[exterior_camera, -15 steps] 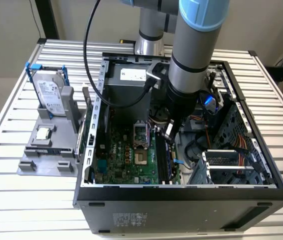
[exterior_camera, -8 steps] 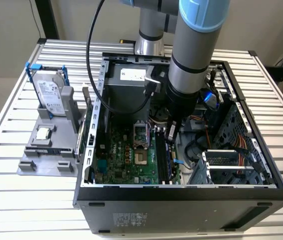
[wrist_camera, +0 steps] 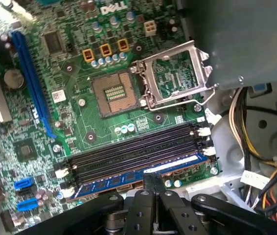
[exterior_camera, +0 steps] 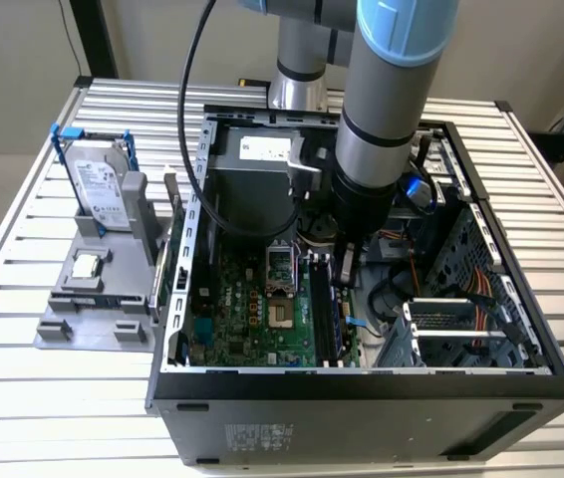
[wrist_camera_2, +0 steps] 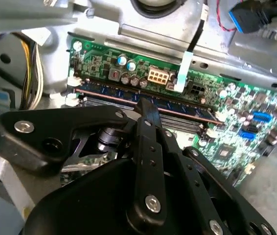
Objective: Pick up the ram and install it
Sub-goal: 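Press down the ram until it locks into place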
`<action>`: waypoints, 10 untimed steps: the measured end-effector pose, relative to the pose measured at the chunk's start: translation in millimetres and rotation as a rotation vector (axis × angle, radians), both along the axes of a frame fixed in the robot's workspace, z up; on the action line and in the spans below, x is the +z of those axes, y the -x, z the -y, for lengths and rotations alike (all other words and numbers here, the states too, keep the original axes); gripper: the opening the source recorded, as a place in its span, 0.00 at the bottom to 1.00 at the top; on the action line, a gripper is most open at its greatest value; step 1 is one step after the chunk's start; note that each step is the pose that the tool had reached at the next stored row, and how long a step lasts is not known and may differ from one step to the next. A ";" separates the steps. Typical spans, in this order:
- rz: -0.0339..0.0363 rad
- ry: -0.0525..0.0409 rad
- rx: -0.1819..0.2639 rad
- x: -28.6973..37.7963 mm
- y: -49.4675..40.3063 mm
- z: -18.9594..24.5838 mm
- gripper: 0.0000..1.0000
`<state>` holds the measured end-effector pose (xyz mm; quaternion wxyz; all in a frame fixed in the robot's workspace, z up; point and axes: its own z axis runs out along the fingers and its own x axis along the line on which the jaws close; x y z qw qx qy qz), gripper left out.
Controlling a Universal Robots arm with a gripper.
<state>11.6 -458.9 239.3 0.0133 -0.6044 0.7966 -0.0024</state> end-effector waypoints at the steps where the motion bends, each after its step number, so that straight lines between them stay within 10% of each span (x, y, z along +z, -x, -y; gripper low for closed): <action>1: 0.0000 0.0001 0.018 0.0 0.0 0.0 0.00; 10: 0.0000 0.0000 0.172 -0.9 0.0 0.0 0.00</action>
